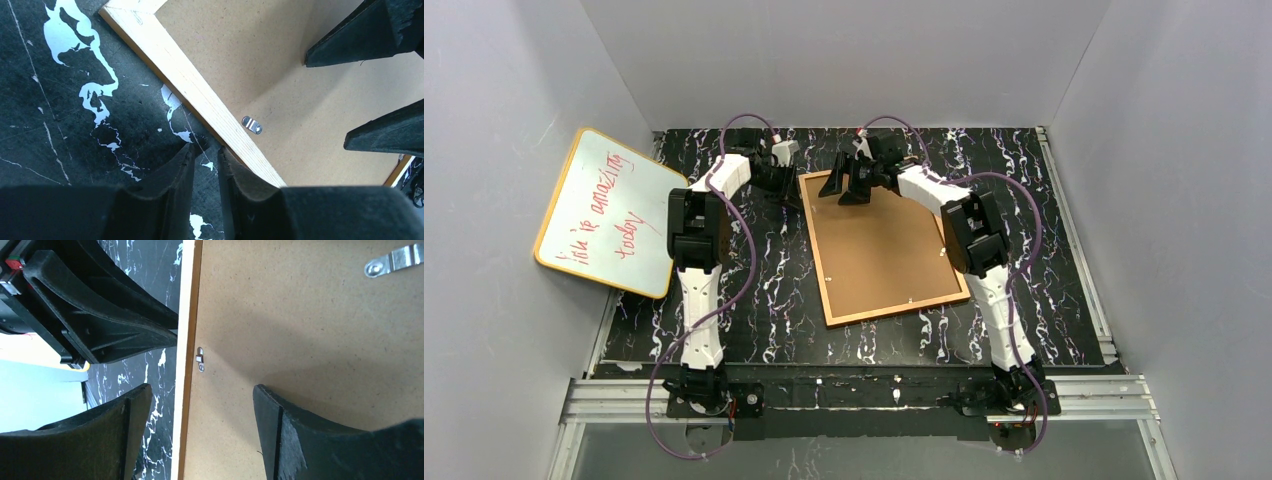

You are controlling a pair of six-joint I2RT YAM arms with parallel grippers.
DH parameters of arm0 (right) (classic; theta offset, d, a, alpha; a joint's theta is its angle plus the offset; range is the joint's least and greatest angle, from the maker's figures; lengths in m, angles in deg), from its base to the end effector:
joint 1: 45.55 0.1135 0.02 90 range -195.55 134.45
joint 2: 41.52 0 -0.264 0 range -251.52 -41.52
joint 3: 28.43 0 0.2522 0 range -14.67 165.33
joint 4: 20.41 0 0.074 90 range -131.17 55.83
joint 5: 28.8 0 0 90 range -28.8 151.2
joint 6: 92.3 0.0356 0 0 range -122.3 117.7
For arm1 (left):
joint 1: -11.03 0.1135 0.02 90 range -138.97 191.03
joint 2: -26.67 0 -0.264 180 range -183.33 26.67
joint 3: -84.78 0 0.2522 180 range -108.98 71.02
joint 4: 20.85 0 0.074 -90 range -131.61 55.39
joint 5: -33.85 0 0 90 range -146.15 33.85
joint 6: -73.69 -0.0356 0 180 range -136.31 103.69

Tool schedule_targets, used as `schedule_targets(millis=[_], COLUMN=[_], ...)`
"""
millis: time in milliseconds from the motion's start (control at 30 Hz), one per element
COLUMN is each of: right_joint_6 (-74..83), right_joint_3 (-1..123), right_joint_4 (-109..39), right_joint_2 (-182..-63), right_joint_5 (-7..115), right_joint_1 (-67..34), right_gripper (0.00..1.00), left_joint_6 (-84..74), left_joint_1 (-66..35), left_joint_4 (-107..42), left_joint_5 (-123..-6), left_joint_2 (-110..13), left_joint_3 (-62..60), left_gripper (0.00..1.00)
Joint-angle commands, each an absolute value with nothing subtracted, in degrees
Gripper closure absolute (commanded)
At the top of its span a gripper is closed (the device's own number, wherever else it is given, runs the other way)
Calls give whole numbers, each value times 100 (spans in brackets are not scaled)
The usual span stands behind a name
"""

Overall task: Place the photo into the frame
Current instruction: Adjust the photo frame at the center of the board, then install the photo frame at the center of the board.

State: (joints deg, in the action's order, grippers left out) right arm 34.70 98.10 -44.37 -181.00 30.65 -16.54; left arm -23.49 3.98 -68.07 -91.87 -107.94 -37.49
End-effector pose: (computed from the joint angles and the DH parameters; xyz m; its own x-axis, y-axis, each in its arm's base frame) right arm 0.4724 0.2826 0.1657 -0.8847 0.1020 -0.4549 -0.3013 0.6194 0.7250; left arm 0.4975 -0.0825 0.1588 -0.7998 0.2012 -0.5656 0.4971 0.7502 -0.4361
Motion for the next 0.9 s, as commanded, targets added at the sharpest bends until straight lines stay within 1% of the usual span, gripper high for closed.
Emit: schedule_targets(millis=[0,500,867], right_joint_6=[3326,3251,3260], right_joint_3=[10122,10812,10918], right_joint_4=[-4248,-4354,-4379], right_joint_2=[-18246,-18917,-19094], right_joint_5=[2879,2771,2653], right_joint_1=[-1595,-1237,-1086], right_gripper=[18,21,24], left_joint_6=[-2323,-2475,-2512], left_joint_1=[335,224,224], left_joint_4=[-7021,-7057,-7089], left_joint_5=[-9092,-9081,-9078], left_joint_2=[-10930,-10798,-10829], left_joint_3=[-3829,-3526,-3517], left_gripper=[78,80,81])
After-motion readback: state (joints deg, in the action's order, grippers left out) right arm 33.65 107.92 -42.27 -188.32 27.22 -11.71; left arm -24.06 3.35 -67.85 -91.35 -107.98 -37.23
